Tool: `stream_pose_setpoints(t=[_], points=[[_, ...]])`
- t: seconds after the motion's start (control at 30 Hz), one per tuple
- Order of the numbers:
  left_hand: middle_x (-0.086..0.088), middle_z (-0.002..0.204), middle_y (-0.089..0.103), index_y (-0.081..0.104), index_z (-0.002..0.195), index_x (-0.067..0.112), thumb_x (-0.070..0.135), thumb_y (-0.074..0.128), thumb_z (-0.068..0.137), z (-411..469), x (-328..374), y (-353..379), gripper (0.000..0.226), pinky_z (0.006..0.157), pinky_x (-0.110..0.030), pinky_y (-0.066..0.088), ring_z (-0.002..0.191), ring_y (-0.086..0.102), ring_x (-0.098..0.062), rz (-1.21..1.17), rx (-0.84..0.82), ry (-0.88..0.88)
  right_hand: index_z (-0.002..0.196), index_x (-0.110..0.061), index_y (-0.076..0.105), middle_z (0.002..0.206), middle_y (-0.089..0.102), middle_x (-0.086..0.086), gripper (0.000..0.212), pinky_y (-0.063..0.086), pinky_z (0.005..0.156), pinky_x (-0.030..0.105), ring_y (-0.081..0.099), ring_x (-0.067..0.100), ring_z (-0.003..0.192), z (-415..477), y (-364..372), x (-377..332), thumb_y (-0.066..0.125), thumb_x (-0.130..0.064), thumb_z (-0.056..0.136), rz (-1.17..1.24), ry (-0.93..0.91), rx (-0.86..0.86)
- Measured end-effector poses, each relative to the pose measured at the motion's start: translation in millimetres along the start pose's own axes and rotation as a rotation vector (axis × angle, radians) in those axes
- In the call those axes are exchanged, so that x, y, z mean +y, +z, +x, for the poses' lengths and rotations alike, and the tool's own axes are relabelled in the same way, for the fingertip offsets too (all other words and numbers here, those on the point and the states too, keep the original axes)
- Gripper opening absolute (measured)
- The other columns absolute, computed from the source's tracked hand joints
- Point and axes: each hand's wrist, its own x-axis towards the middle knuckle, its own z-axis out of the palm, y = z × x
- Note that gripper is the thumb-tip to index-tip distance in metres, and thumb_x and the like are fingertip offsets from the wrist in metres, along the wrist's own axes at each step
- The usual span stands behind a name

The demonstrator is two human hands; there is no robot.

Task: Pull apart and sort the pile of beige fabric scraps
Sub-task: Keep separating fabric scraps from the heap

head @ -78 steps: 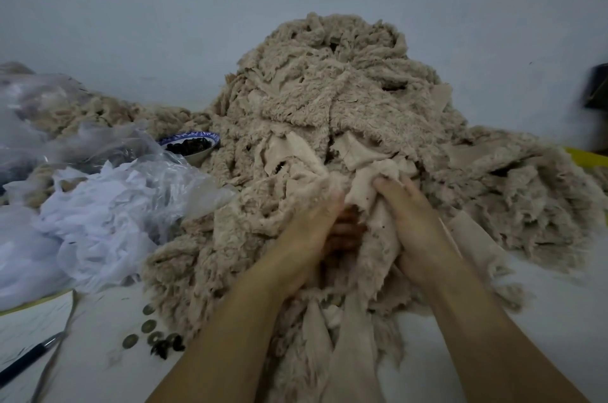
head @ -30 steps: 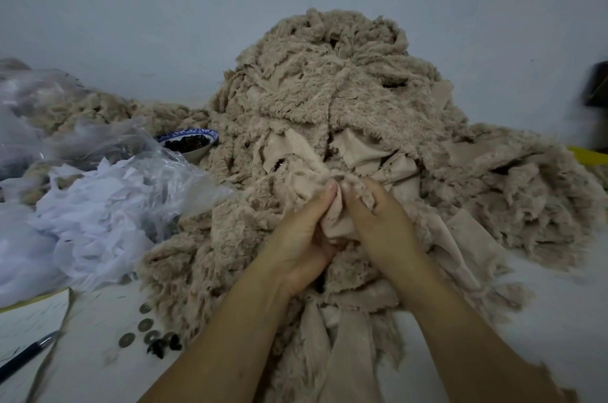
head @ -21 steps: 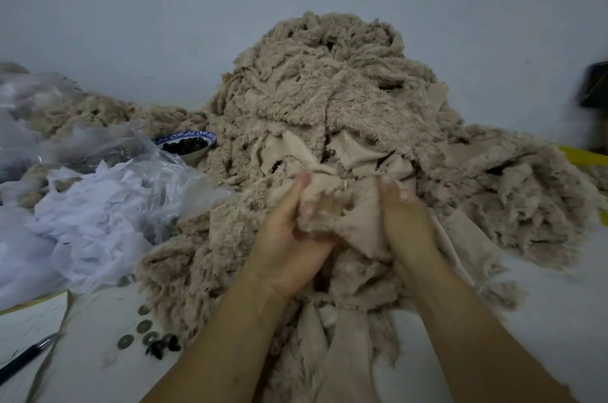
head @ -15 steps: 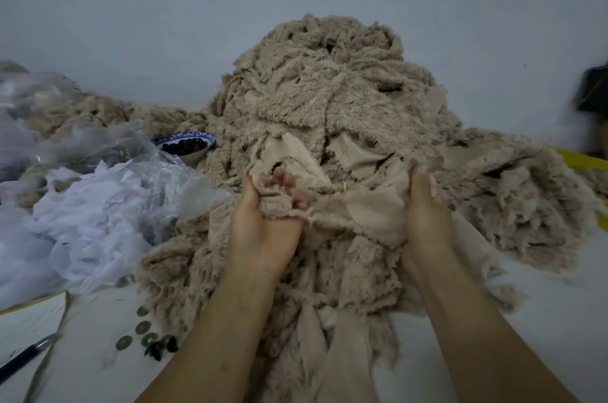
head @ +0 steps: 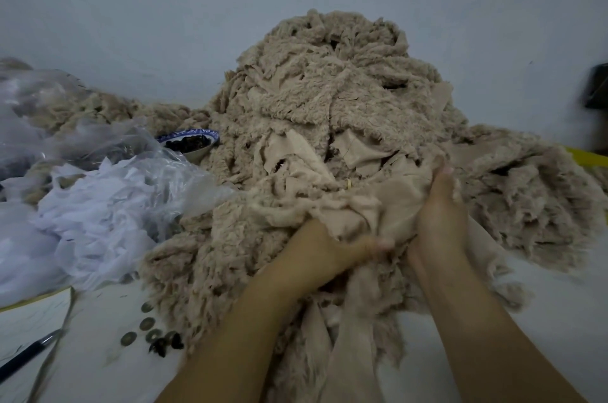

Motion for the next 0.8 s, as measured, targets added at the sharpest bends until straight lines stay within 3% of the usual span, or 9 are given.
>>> stream_pose_setpoints(t=[0.1, 0.2, 0.27, 0.33, 0.43, 0.47, 0.5, 0.63, 0.8], points=[[0.019, 0.093, 0.074, 0.076, 0.098, 0.04, 0.063, 0.077, 0.073, 1, -1, -9, 0.035, 0.092, -0.007, 0.045, 0.082, 0.067, 0.006, -0.109, 0.18, -0.108, 0.137, -0.019, 0.056, 0.125, 0.066, 0.003, 0.049, 0.053, 0.1, 0.039, 0.065, 0.017, 0.11, 6, -8, -5, 0.041, -0.05, 0.102, 0.0, -0.018, 0.051], [0.01, 0.065, 0.061, 0.071, 0.086, 0.02, 0.044, 0.068, 0.089, 5, -2, -43, 0.024, 0.037, -0.013, 0.036, 0.04, 0.044, -0.004, -1.001, 0.464, -0.057, 0.141, -0.019, 0.053, 0.129, 0.065, 0.003, 0.05, 0.053, 0.097, 0.036, 0.065, 0.017, 0.112, 8, -9, -5, 0.042, -0.05, 0.103, 0.018, -0.007, 0.055], [0.01, 0.054, 0.038, 0.061, 0.076, 0.019, 0.052, 0.057, 0.095, 4, -5, -51, 0.039, 0.037, -0.015, 0.023, 0.038, 0.026, -0.005, -1.315, 0.505, -0.027, 0.137, -0.022, 0.055, 0.133, 0.063, 0.004, 0.048, 0.05, 0.102, 0.041, 0.062, 0.019, 0.119, 3, -5, -3, 0.044, -0.052, 0.101, -0.027, -0.018, 0.003], [0.01, 0.058, 0.035, 0.067, 0.091, 0.015, 0.068, 0.062, 0.08, 6, -5, -39, 0.055, 0.043, -0.015, 0.03, 0.048, 0.028, -0.005, -1.136, 0.494, -0.071, 0.116, -0.033, 0.063, 0.126, 0.067, 0.001, 0.035, 0.05, 0.103, 0.044, 0.064, 0.018, 0.115, -7, 0, -1, 0.048, -0.058, 0.097, -0.108, -0.049, -0.106], [0.02, 0.071, 0.045, 0.069, 0.105, 0.014, 0.081, 0.08, 0.045, 12, 2, -7, 0.091, 0.07, -0.025, 0.055, 0.06, 0.038, 0.001, -0.725, 0.337, -0.153, 0.115, -0.033, 0.068, 0.116, 0.072, -0.002, 0.049, 0.052, 0.1, 0.045, 0.068, 0.017, 0.109, -26, 9, 3, 0.053, -0.069, 0.085, -0.218, -0.059, -0.277], [-0.002, 0.107, 0.032, 0.07, 0.109, 0.017, 0.078, 0.082, 0.046, 13, 4, 2, 0.089, 0.093, -0.034, 0.057, 0.1, 0.03, -0.016, -0.658, 0.257, -0.187, 0.112, -0.035, 0.07, 0.111, 0.074, -0.004, 0.045, 0.053, 0.098, 0.043, 0.069, 0.014, 0.105, -28, 10, 6, 0.055, -0.068, 0.085, -0.225, -0.073, -0.317], [-0.005, 0.108, 0.075, 0.07, 0.118, 0.018, 0.071, 0.085, 0.055, 12, 4, 8, 0.083, 0.105, -0.035, 0.05, 0.101, 0.071, -0.017, -0.609, 0.186, -0.189, 0.104, -0.041, 0.072, 0.105, 0.075, -0.008, 0.033, 0.055, 0.095, 0.04, 0.07, 0.008, 0.1, -29, 11, 8, 0.057, -0.064, 0.088, -0.217, -0.083, -0.352], [0.005, 0.12, 0.073, 0.07, 0.124, 0.021, 0.027, 0.076, 0.089, 10, -2, 6, 0.036, 0.102, -0.032, 0.052, 0.116, 0.066, -0.013, -0.609, 0.257, -0.12, 0.106, -0.038, 0.07, 0.107, 0.075, -0.003, 0.021, 0.057, 0.092, 0.04, 0.071, 0.013, 0.1, -28, 11, 11, 0.062, -0.051, 0.093, -0.2, -0.068, -0.46], [-0.005, 0.112, 0.075, 0.073, 0.117, 0.014, 0.017, 0.066, 0.095, 6, 3, -1, 0.023, 0.097, -0.038, 0.056, 0.108, 0.071, -0.02, -0.645, 0.267, -0.189, 0.078, -0.038, 0.064, 0.074, 0.07, -0.009, 0.022, 0.053, 0.059, 0.02, 0.067, 0.005, 0.068, -32, 10, 7, 0.059, -0.03, 0.098, -0.354, -0.174, -0.582]])
